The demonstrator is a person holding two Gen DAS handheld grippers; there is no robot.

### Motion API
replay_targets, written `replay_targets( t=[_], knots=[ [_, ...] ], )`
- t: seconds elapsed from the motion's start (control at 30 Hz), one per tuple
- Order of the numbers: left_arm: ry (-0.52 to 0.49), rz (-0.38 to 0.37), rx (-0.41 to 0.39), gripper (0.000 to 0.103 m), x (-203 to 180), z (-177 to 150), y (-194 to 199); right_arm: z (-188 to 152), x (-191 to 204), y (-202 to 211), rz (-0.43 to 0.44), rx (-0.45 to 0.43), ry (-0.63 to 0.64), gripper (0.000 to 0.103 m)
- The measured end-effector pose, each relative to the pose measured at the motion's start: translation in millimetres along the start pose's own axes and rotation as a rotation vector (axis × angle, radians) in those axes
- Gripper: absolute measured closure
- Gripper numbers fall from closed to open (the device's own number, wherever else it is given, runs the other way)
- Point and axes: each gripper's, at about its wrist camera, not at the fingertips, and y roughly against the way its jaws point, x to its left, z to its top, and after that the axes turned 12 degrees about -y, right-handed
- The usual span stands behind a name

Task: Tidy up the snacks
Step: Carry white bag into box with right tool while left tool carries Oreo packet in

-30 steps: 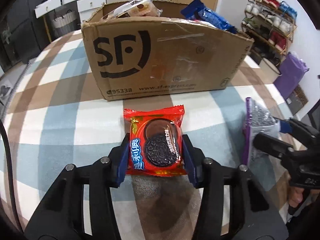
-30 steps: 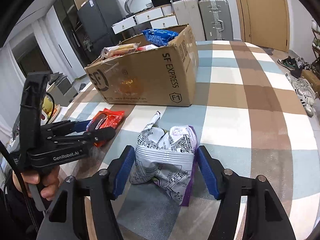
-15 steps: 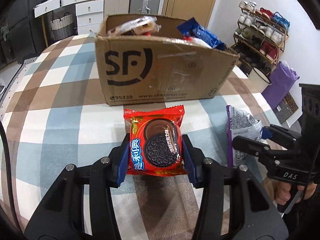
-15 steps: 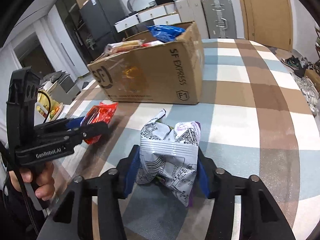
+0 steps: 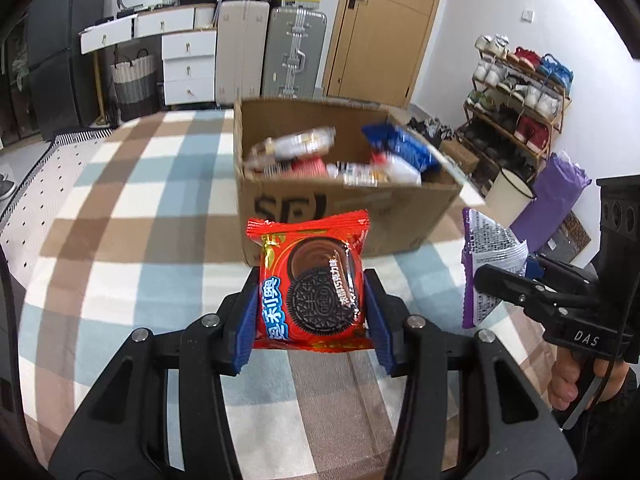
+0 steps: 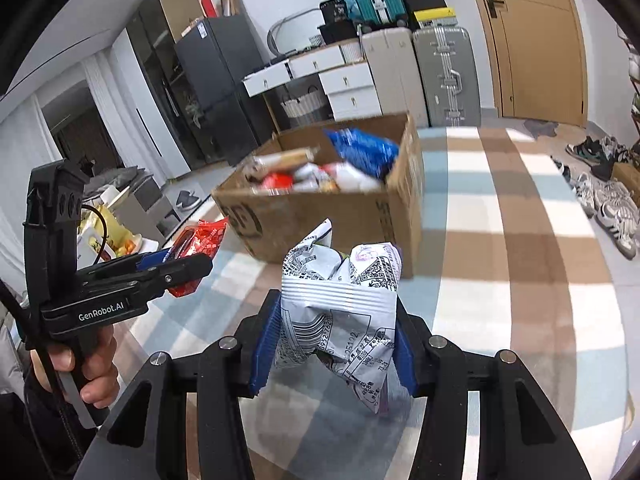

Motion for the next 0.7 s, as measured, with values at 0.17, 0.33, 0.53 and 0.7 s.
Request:
replay_targets(
  t=[0.17, 0.33, 0.53, 0.7],
  knots=[
    [0.003, 0.016, -0.043, 0.058, 7, 21, 19, 20, 11, 13, 0.011, -0.038, 0.01, 0.054],
    [0.003, 0.027, -0.075, 0.058, 16, 48, 29, 43, 21, 21, 0.017, -0.07, 0.014, 0.054],
    [-0.007, 0.042, -0.112, 0.058, 22, 79, 37, 69, 31, 23, 0.02, -0.1, 0.016, 0.054],
    [-0.008, 0.048, -0.132, 0.058, 29, 101, 33, 92, 41, 15, 0.023, -0.109, 0.032, 0.054]
  ],
)
